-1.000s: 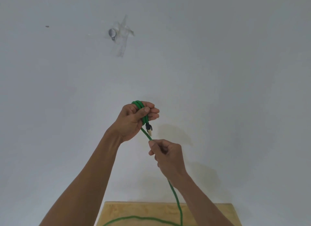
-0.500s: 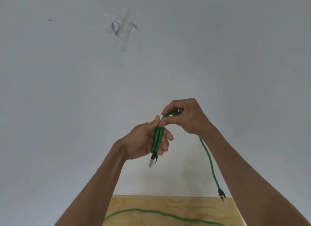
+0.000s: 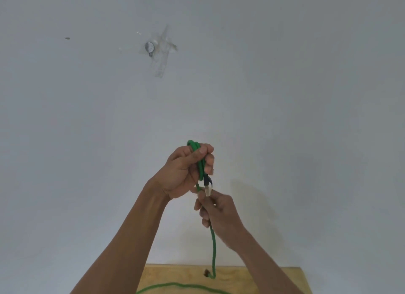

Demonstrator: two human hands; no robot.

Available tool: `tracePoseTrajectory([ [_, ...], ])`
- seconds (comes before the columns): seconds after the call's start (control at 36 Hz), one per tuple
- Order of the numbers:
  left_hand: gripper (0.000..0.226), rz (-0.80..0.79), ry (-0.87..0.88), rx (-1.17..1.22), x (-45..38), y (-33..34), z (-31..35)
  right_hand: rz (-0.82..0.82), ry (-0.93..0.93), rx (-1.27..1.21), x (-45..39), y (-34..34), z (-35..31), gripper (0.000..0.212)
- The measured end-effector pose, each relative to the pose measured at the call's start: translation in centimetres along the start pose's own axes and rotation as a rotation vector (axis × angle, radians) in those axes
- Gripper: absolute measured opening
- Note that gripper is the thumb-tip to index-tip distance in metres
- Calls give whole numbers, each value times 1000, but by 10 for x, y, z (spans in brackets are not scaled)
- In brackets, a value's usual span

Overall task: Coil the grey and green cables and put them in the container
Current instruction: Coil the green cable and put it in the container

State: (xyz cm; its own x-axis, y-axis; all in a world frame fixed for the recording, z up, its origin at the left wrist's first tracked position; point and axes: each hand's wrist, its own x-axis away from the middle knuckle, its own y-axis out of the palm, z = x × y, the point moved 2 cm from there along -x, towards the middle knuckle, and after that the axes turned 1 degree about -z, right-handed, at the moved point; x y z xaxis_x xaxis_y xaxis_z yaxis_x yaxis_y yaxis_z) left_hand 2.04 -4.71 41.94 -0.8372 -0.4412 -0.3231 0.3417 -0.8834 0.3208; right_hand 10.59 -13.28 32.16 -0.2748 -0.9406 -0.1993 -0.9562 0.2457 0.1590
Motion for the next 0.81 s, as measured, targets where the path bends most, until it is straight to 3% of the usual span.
tracePoseTrajectory([
  [0.14, 18, 100, 5, -132, -7, -24, 9, 102, -92, 76, 9, 6, -1, 16],
  [0.31, 18, 128, -6, -183, -5, -35, 8, 207, -256, 300, 20, 10, -18, 17],
  [0.42, 20, 114, -57, -339, 4, -35, 3, 215, -381, 493, 27, 8, -40, 18],
  [0.53, 38, 59, -123, -445, 16, -28, -6, 105, -492, 730, 12, -8, -71, 13],
  [0.61, 40, 4, -201, -457, 26, -16, -14, 0, -478, 795, -6, -22, -94, 11],
  [0.75, 73, -64, -325, -194, 34, 5, -27, -142, -454, 605, -31, -33, -118, 15],
  [0.81, 73, -97, -314, -140, 36, 14, -30, -180, -426, 504, -39, -34, -115, 15],
])
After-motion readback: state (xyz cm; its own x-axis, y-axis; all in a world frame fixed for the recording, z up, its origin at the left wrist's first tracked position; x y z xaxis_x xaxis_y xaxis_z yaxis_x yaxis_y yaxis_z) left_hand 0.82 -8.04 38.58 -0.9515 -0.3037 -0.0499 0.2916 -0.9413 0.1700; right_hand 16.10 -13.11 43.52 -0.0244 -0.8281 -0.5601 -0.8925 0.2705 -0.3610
